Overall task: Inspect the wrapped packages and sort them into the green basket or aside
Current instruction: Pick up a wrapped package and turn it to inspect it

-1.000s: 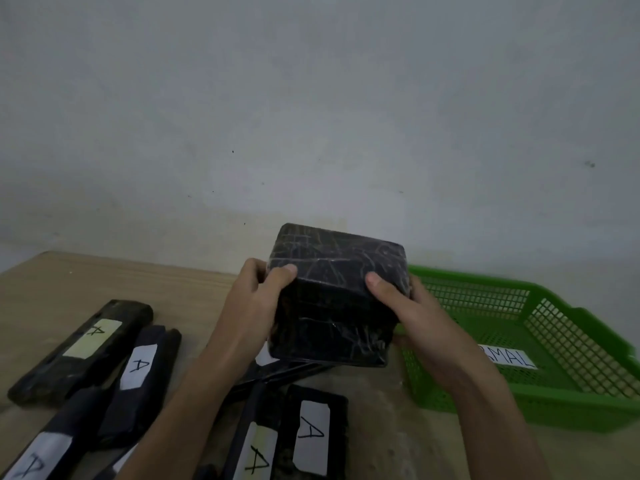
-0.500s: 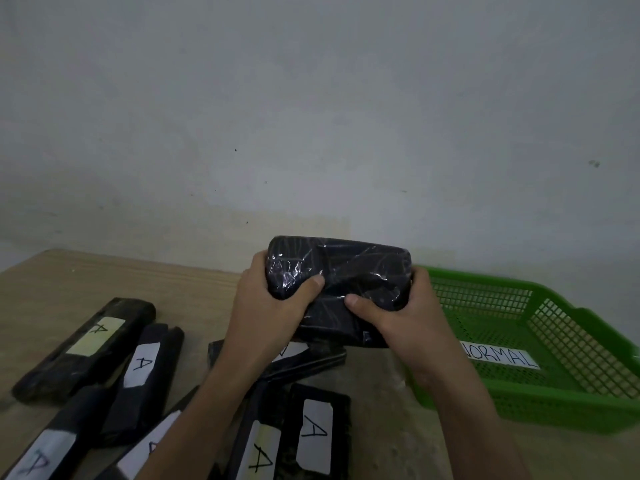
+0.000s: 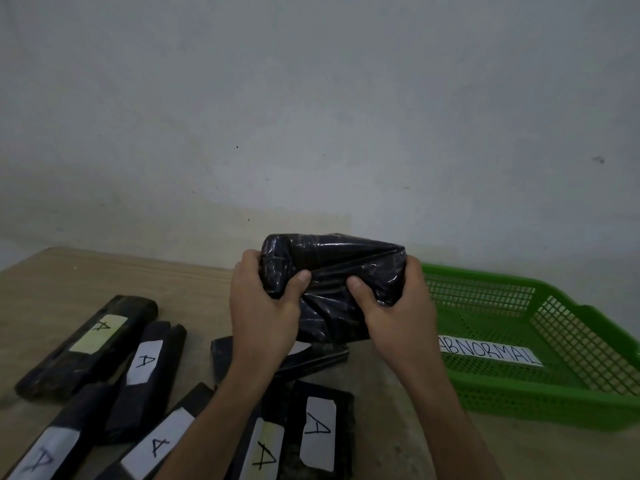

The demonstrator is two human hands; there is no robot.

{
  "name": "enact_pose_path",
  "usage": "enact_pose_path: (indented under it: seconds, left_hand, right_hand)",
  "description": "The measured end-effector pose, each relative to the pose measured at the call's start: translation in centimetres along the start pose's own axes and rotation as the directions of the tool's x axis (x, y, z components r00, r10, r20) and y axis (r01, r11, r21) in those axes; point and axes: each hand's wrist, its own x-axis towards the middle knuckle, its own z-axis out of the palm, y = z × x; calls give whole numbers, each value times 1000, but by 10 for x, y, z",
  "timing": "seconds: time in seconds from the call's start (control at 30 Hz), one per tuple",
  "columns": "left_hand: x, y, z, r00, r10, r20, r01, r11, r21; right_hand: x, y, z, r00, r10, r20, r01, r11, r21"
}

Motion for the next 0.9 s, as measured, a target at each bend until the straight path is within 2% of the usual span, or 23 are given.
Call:
enact_pose_path:
  seconds: [0.13,0.23,0.43,0.53,0.6,0.67,0.73,0.83,0.9]
  left_hand:
    - [5,-1,-3,996,-49,70,50,999,-13]
    - [4,-3,-1,991,-90,102,92,996,-12]
    - [1,3,-4,998,65,11,-66,995,72]
    - [2,6,-7,996,86,36,-89,994,66]
    - [7,7,-10,994,68,82,-73,996,52]
    - [14,7,-17,993,19,120,-21,1000,16]
    - [21,4,-26,985,-82,153,93,993,-70]
    - [30,-2,-36,934,-248,259,322,896,-305]
    - [33,-5,-40,905,-286,315,399,826,-399]
  right_hand:
    - [-3,4,7,994,-34,-101,31,999,-35]
    - [-1,3,4,997,-42,-71,38,998,-46]
    - [-3,-3,3,992,-87,-95,84,996,-28]
    - [-4,-8,1,986,-112,-125,110,994,-21]
    - [-4,-12,-4,992,-107,-73,106,994,-27]
    - [-1,-17,-12,997,-77,30,78,997,-11]
    - [3,-20,-20,994,-20,107,13,998,69]
    - [10,-19,-33,999,38,-3,-37,989,142]
    - [14,-14,-41,993,94,-77,-85,991,106]
